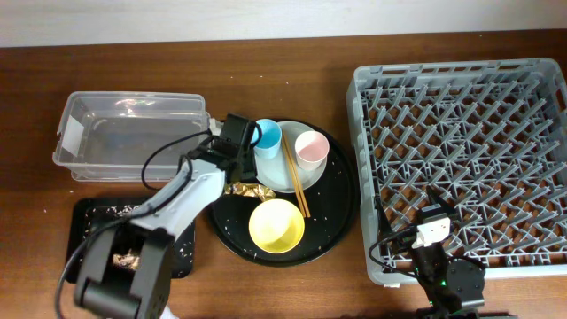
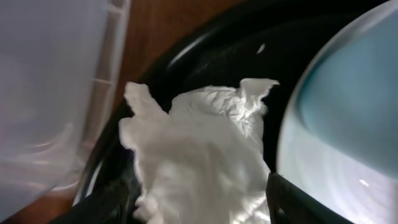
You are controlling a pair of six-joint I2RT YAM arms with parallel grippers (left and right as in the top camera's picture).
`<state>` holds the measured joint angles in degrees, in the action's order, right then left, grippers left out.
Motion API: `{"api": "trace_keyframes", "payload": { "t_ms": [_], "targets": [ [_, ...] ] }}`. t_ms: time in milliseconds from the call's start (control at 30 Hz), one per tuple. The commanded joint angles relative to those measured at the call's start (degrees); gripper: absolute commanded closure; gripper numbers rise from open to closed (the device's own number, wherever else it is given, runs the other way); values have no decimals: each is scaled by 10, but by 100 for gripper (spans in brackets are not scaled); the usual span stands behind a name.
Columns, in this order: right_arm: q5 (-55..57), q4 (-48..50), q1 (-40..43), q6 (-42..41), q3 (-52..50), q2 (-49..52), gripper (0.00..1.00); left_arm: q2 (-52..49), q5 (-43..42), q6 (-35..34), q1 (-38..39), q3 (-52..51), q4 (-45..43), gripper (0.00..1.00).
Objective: Sort waste into correct bins and load items into the dishwasher rack
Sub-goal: 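Grasp the crumpled white tissue with the left gripper, then drop the tissue into the clear plastic bin with left gripper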
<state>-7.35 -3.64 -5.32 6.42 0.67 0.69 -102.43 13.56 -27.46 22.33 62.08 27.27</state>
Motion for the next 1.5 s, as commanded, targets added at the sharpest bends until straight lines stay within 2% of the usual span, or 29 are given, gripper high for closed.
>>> {"api": "trace_keyframes", "payload": {
  "t_ms": [0,67,133,167,200,233,267,367,567,700,733,900,1067,1100,1133,1167,1267,1333,1400,1467],
  "targets": [
    [5,-2,-3,-1,-3,-3,2,-41,8,1,0,1,-7,32],
    [5,-2,-3,-1,-3,-3,2,-47,8,1,0,1,-7,40],
    [5,-2,-3,-1,-3,-3,2,-47,8,1,0,1,-7,56],
    [5,-2,-3,-1,-3,-3,2,-47,8,1,0,1,-7,68],
    [5,-2,-3,-1,-3,-3,2,-47,8,1,0,1,-7,75],
    [5,-2,-3,-1,-3,-3,2,-44,8,1,0,1,-4,94],
    [5,-2,-3,-1,-3,-3,2,-38,8,1,0,1,-3,98],
    [5,-2,-3,-1,-3,-3,2,15,8,1,0,1,-1,99],
    [5,-2,-3,-1,-3,-3,2,149,9,1,0,1,37,99],
    [5,-2,-3,-1,-3,-3,2,200,71,1,-12,1,21,97],
    [5,-2,-3,-1,-3,-3,2,207,79,2,-38,1,5,98],
    [5,-2,-3,-1,-3,-3,2,188,64,1,-160,1,-37,98],
    [5,-2,-3,-1,-3,-3,2,129,9,2,-232,1,-84,95],
    [5,-2,-3,-1,-3,-3,2,115,7,2,-239,1,-94,93],
    [5,-2,-3,-1,-3,-3,2,110,8,6,-242,1,-99,80],
    [5,-2,-3,-1,-3,-3,2,108,8,22,-245,1,-100,58],
    [5,-2,-3,-1,-3,-3,2,114,8,46,-245,3,-101,34],
    [5,-2,-3,-1,-3,-3,2,131,8,51,-245,3,-101,28],
    [5,-2,-3,-1,-3,-3,2,152,8,51,-245,3,-101,28],
    [5,-2,-3,-1,-3,-3,2,174,7,51,-245,3,-92,42]
  ]
}}
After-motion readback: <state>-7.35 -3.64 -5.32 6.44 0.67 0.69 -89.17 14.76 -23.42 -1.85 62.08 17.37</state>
